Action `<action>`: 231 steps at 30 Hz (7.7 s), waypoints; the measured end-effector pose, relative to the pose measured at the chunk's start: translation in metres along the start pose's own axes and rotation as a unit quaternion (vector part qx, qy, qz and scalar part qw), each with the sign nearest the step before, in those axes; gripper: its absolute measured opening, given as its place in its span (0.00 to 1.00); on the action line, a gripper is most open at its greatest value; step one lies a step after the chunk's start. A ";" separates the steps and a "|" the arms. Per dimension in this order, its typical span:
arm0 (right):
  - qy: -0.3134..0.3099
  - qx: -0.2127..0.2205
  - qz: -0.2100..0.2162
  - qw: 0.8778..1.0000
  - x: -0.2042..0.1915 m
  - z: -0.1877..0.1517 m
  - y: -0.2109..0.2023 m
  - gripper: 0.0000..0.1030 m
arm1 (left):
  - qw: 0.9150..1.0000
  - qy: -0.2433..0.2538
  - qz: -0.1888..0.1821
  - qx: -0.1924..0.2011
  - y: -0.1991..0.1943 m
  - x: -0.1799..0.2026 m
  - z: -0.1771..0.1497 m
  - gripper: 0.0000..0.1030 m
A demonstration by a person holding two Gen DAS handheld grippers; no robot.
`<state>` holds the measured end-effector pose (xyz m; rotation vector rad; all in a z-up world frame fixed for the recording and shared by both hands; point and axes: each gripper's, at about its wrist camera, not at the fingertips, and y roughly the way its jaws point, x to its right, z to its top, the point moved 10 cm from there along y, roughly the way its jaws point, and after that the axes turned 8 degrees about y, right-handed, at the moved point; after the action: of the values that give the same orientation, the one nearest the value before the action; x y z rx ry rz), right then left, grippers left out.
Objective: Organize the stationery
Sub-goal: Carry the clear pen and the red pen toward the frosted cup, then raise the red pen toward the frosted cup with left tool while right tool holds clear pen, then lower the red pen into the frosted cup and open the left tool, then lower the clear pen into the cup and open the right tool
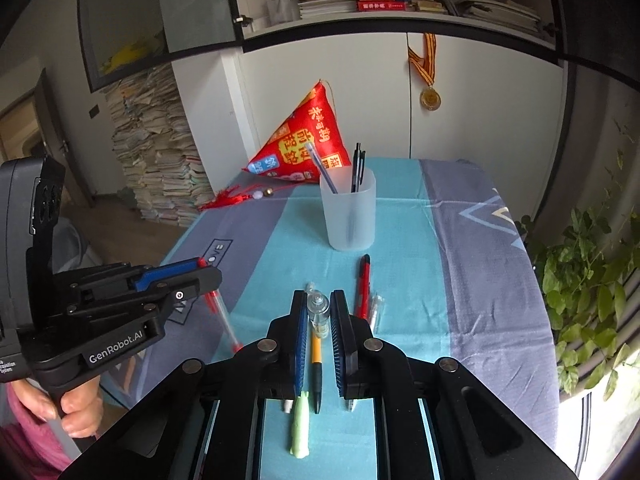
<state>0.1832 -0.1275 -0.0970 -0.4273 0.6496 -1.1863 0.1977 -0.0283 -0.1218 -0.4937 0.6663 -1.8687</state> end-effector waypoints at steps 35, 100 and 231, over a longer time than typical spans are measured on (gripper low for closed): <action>0.027 0.025 -0.005 0.999 0.027 0.067 0.018 0.12 | 0.999 0.051 0.002 -0.009 0.029 -0.014 0.019 0.11; 0.041 0.029 -0.014 0.999 0.035 0.061 0.007 0.12 | 0.987 0.106 0.026 0.115 0.001 -0.004 0.148 0.10; 0.074 -0.037 -0.059 0.995 0.043 0.124 0.157 0.12 | 0.999 -0.021 0.047 0.017 0.116 -0.068 0.042 0.57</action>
<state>0.3873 -0.1199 -0.1127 -0.4485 0.8066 -1.3184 0.3295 -0.0092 -0.1674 -0.4709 0.6189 -1.7735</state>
